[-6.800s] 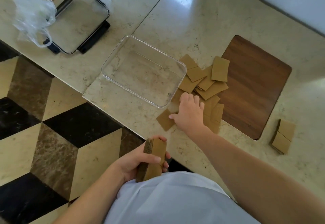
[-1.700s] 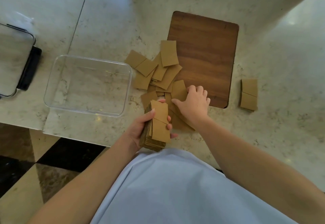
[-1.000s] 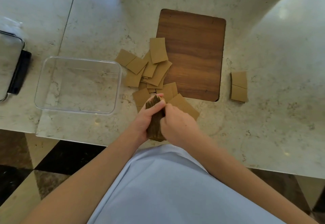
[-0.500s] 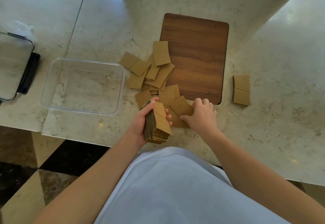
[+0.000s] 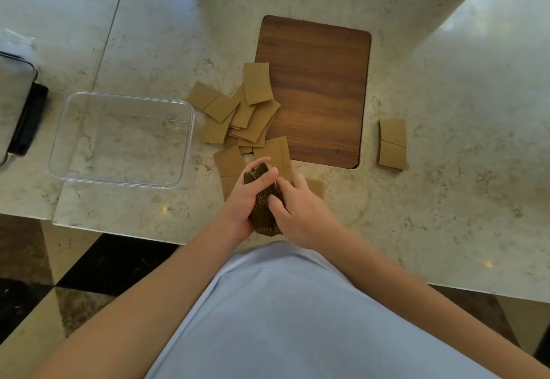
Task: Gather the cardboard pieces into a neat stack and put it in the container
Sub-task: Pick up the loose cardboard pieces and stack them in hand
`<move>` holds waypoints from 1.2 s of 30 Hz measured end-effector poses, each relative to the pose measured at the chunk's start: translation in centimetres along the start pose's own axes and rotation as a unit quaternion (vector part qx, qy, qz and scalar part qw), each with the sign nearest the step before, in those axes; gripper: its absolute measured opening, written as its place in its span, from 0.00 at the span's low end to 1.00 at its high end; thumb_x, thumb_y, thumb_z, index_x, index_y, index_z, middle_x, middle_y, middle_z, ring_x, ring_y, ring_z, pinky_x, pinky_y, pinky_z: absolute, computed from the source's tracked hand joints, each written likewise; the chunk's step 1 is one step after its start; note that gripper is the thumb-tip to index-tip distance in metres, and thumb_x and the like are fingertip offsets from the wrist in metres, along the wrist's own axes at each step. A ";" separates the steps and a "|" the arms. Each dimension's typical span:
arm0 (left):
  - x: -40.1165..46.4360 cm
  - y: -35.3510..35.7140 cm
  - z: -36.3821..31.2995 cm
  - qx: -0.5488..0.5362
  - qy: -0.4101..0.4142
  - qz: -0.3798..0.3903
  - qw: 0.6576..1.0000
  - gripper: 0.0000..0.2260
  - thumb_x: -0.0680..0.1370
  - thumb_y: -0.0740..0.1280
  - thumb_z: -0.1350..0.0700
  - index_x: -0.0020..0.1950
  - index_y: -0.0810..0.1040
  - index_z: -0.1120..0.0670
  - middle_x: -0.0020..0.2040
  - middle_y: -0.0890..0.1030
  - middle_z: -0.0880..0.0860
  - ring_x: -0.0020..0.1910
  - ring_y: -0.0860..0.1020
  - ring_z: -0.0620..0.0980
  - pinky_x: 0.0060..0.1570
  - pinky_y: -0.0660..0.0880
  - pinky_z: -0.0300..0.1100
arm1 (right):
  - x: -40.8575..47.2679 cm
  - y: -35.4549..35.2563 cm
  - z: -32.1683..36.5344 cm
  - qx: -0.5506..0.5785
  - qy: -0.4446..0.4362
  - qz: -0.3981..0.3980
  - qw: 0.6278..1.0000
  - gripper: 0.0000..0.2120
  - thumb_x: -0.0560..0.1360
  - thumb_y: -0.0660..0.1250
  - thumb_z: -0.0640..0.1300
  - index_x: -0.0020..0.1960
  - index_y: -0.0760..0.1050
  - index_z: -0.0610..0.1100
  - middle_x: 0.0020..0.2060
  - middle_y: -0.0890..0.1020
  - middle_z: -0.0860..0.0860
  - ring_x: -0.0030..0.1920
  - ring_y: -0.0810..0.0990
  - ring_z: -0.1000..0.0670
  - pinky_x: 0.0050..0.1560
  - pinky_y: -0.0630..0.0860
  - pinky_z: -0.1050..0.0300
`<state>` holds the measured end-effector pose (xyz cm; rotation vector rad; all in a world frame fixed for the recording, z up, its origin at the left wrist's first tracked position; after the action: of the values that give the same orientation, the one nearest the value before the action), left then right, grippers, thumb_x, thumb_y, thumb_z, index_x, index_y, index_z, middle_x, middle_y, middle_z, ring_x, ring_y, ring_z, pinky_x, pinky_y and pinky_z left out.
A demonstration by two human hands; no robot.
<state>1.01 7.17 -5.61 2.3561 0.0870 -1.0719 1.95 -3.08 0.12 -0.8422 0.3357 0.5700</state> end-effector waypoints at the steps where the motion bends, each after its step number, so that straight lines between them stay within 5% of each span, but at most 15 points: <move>1: -0.1 -0.2 0.1 -0.013 -0.007 0.007 1.000 0.25 0.71 0.79 0.55 0.67 0.80 0.46 0.54 0.84 0.61 0.46 0.85 0.57 0.41 0.84 0.53 | 0.0 0.2 -0.2 0.035 0.012 0.027 0.999 0.20 0.84 0.54 0.53 0.68 0.73 0.43 0.60 0.76 0.46 0.53 0.77 0.44 0.51 0.77 0.47; 3: -0.4 -0.7 0.2 -0.054 -0.012 0.025 0.998 0.26 0.72 0.76 0.59 0.69 0.78 0.46 0.57 0.84 0.64 0.49 0.85 0.61 0.46 0.84 0.58 | 0.4 0.0 -1.4 0.183 0.057 0.087 0.978 0.23 0.84 0.53 0.58 0.63 0.78 0.44 0.57 0.81 0.47 0.54 0.81 0.45 0.53 0.78 0.48; 5: -0.9 -0.6 0.5 -0.087 -0.024 0.059 0.994 0.24 0.74 0.73 0.59 0.69 0.78 0.48 0.57 0.83 0.65 0.49 0.84 0.62 0.50 0.83 0.59 | 1.5 -1.7 -3.8 0.212 0.084 0.037 0.973 0.17 0.84 0.58 0.56 0.62 0.80 0.49 0.55 0.82 0.52 0.55 0.82 0.51 0.48 0.75 0.58; 7: -1.2 0.1 0.8 -0.132 -0.043 0.099 0.985 0.23 0.74 0.74 0.58 0.69 0.77 0.49 0.57 0.81 0.65 0.49 0.83 0.63 0.52 0.82 0.59 | 2.5 -3.8 -6.5 0.054 0.104 -0.067 0.991 0.17 0.81 0.66 0.52 0.68 0.75 0.49 0.62 0.77 0.50 0.62 0.75 0.49 0.54 0.72 0.58; 9: -1.3 0.5 0.7 -0.172 -0.048 0.120 0.977 0.21 0.75 0.74 0.57 0.67 0.78 0.50 0.57 0.81 0.66 0.49 0.82 0.64 0.52 0.81 0.60 | 3.0 -3.0 -7.7 -0.093 0.123 -0.059 0.986 0.27 0.76 0.72 0.55 0.72 0.70 0.49 0.66 0.71 0.48 0.66 0.68 0.44 0.64 0.68 0.49; 13: -1.1 -0.4 0.6 -0.174 -0.038 0.100 0.979 0.17 0.76 0.70 0.57 0.65 0.78 0.51 0.55 0.81 0.65 0.48 0.82 0.65 0.51 0.81 0.60 | 3.2 -1.8 -7.8 -0.195 0.111 -0.087 0.971 0.23 0.72 0.76 0.56 0.60 0.72 0.48 0.58 0.73 0.49 0.60 0.70 0.44 0.60 0.67 0.46; 18: -0.8 -2.5 0.7 -0.109 -0.026 0.020 0.993 0.20 0.76 0.72 0.58 0.68 0.77 0.51 0.54 0.83 0.65 0.49 0.85 0.65 0.51 0.82 0.60 | 1.8 -1.7 -8.2 0.013 0.127 -0.087 0.988 0.05 0.79 0.70 0.47 0.48 0.74 0.48 0.36 0.78 0.54 0.37 0.78 0.49 0.34 0.70 0.55; 23: -0.7 -3.8 -0.3 -0.046 0.022 -0.060 0.997 0.24 0.72 0.77 0.60 0.68 0.79 0.50 0.55 0.81 0.65 0.47 0.85 0.64 0.41 0.84 0.56 | -0.1 -4.3 -6.0 0.096 0.086 -0.184 0.975 0.12 0.80 0.63 0.41 0.39 0.73 0.38 0.29 0.74 0.47 0.29 0.69 0.50 0.31 0.67 0.52; 26: -0.5 -2.2 -0.7 -0.025 0.044 -0.049 0.998 0.23 0.68 0.81 0.58 0.62 0.83 0.47 0.55 0.83 0.62 0.46 0.86 0.62 0.41 0.83 0.55 | 0.1 -3.3 -1.8 0.068 0.037 -0.135 0.988 0.15 0.83 0.59 0.45 0.39 0.74 0.45 0.38 0.76 0.51 0.37 0.73 0.53 0.37 0.67 0.55; 29: -0.3 -1.1 -0.9 -0.036 0.038 -0.016 0.998 0.26 0.67 0.82 0.57 0.63 0.82 0.42 0.57 0.84 0.60 0.49 0.87 0.60 0.42 0.84 0.54 | 0.3 -0.5 0.5 0.142 0.023 -0.027 0.989 0.21 0.84 0.53 0.58 0.55 0.81 0.48 0.54 0.79 0.50 0.53 0.76 0.51 0.52 0.73 0.53; 32: -0.4 -1.9 -1.0 -0.084 0.022 0.019 0.996 0.31 0.70 0.79 0.62 0.70 0.78 0.41 0.66 0.80 0.66 0.55 0.85 0.67 0.47 0.83 0.60 | 1.6 -0.5 -1.6 0.282 0.109 0.027 0.953 0.22 0.83 0.54 0.59 0.56 0.84 0.50 0.49 0.86 0.53 0.50 0.83 0.53 0.46 0.75 0.55; 36: -1.2 -2.0 -0.6 -0.121 0.001 0.072 0.990 0.35 0.67 0.82 0.58 0.72 0.77 0.45 0.59 0.82 0.66 0.51 0.84 0.65 0.53 0.80 0.63 | 5.0 -2.9 -4.5 0.184 0.175 -0.108 0.961 0.07 0.80 0.67 0.51 0.55 0.79 0.50 0.51 0.83 0.53 0.48 0.80 0.54 0.41 0.72 0.59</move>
<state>-0.01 9.38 -5.34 2.1111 0.0451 -0.9343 7.38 -6.39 -3.40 -0.6037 0.6441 0.1418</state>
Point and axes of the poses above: each hand's wrist, its own x-axis towards the middle knuckle, its own y-axis out of the palm, z = x × y, the point moved 9 cm from there along x, towards the middle knuckle
